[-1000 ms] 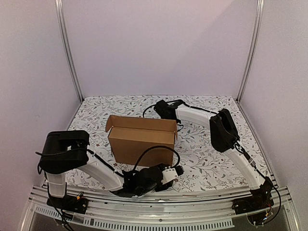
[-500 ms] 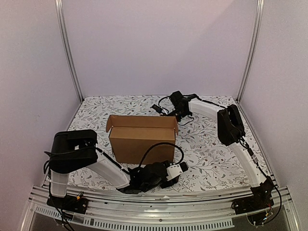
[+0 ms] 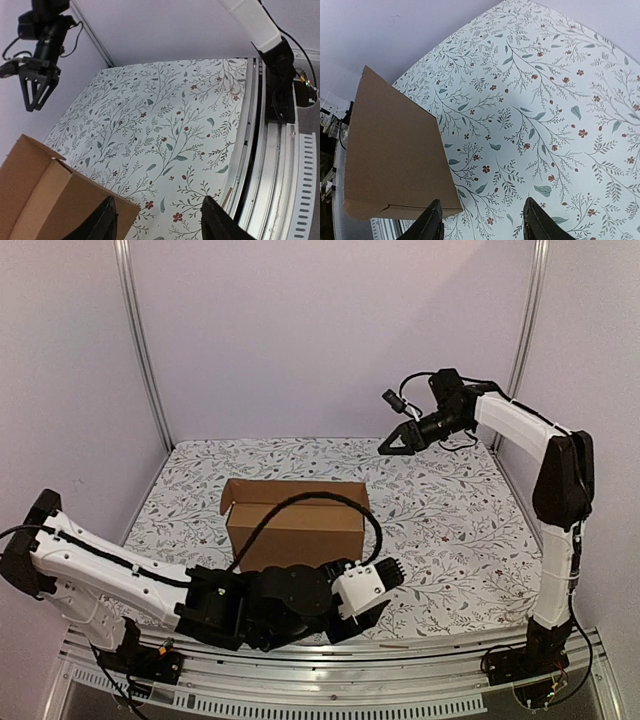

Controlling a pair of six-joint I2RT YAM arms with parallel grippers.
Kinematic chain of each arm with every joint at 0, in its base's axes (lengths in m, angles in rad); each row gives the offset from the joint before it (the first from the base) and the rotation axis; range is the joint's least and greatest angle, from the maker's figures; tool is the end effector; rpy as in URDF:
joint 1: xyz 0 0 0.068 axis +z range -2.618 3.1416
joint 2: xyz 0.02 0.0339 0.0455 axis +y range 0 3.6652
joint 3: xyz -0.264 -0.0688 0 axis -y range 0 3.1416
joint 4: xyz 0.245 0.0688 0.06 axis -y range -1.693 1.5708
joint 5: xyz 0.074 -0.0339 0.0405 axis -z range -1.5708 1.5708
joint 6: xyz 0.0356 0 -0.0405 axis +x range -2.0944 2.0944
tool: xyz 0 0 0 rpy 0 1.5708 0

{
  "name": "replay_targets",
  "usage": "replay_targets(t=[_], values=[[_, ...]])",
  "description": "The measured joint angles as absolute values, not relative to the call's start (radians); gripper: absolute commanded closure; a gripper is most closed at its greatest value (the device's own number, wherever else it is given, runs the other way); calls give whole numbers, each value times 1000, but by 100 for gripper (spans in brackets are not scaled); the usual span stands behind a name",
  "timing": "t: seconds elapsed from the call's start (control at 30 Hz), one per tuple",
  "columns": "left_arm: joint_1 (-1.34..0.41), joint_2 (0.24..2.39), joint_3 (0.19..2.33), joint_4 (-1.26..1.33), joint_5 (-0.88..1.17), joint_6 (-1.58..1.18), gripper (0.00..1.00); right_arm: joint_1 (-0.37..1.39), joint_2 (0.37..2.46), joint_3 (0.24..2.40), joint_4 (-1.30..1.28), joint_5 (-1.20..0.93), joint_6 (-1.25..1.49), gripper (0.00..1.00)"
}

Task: Fold the paper box

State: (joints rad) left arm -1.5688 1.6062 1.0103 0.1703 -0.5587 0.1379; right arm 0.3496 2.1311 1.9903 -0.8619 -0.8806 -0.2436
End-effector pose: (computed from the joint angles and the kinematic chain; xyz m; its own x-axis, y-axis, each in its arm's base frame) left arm 0.0196 -0.3606 0.2465 0.1156 0.4755 -0.8721 0.8391 0.4231 0.3420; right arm 0.4259 0.1845 0.2807 -0.6219 -0.3902 -0.6789 -0.7809 0.3730 0.5010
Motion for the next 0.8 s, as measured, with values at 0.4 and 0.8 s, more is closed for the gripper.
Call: replay_targets(t=[0.4, 0.8], values=[[-1271, 1162, 1279, -684, -857, -463, 37, 376, 1933, 1765, -983, -829, -694, 41], [-999, 1031, 1149, -854, -563, -550, 44, 466, 1943, 1679, -1032, -777, -931, 39]])
